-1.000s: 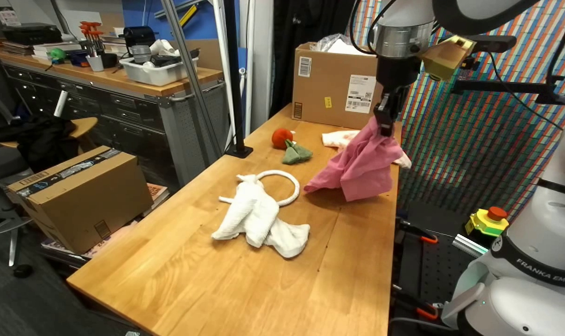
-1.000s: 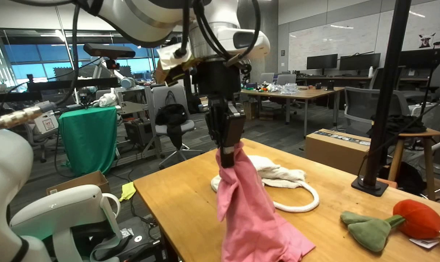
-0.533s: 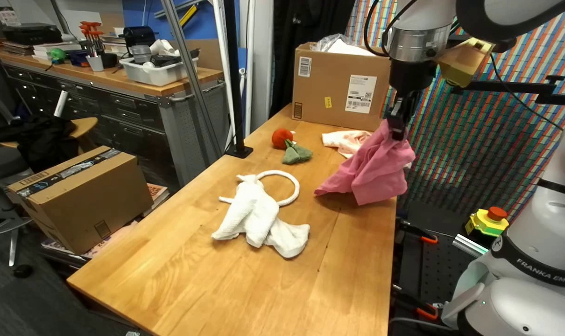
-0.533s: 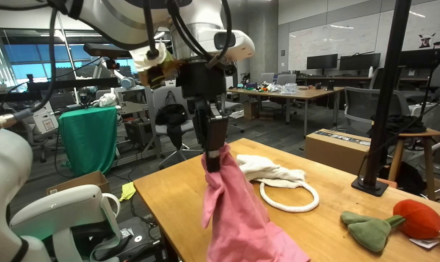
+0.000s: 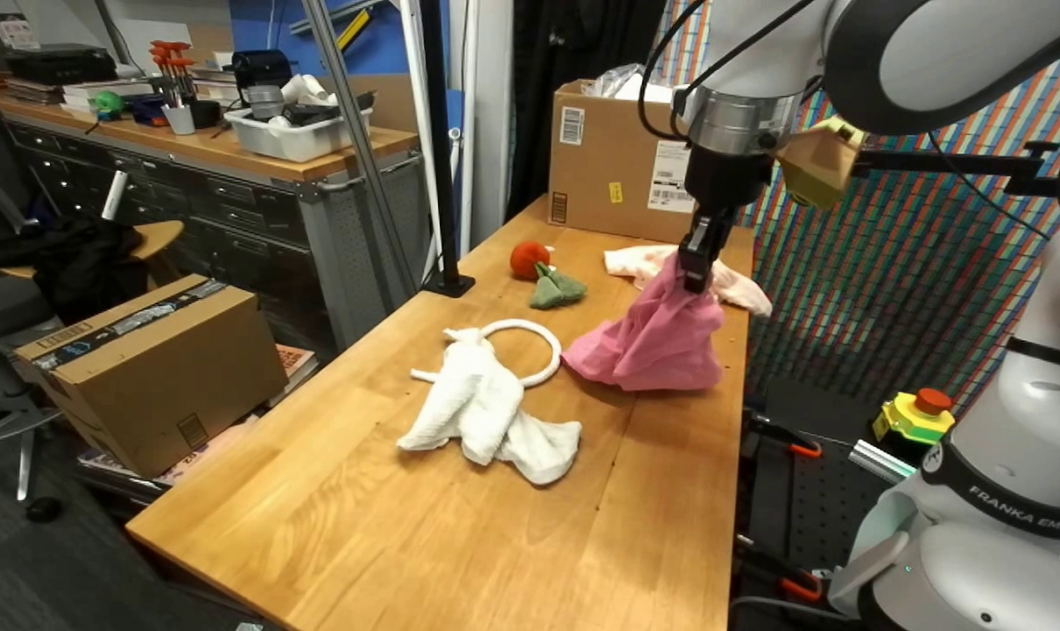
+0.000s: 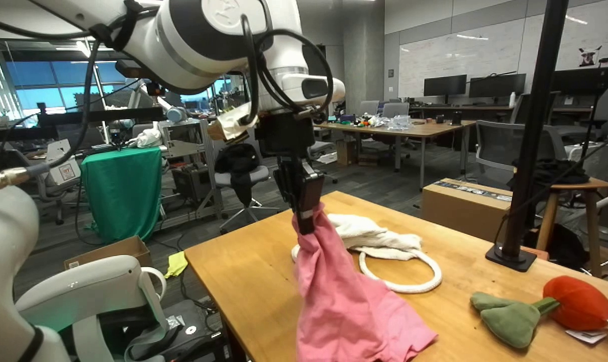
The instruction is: Move the peach shirt and then the radish to the right, move the pink shirt forwards, move the towel to the front left side of the table
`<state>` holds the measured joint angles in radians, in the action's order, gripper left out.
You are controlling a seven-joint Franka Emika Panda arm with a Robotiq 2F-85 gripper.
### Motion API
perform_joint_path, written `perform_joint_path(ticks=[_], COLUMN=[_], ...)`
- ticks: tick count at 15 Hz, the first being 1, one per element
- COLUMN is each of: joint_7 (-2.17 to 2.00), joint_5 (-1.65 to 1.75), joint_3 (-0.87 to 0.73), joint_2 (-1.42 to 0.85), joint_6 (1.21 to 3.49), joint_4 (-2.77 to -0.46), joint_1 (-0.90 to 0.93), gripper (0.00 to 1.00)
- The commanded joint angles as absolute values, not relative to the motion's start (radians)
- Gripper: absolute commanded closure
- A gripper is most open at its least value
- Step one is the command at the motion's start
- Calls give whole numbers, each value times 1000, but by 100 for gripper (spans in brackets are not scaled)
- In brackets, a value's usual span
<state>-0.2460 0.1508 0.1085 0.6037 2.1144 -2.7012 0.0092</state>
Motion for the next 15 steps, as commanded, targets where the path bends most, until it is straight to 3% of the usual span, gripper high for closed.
perform_joint_path(ticks=[1,7,8,9,15], joint_7=[-221,-198,-199,-192,-177], joint_5=[128,133,136,141,160], joint_3=[107,98,97,95,87], joint_2=[538,463,454,446,407], joint_6=[2177,2201,2197,2192,2168], joint_4=[-2679,-2650,-2642,-2632,-2572], joint_1=[22,17,14,13,-1], gripper=[96,97,76,66,21])
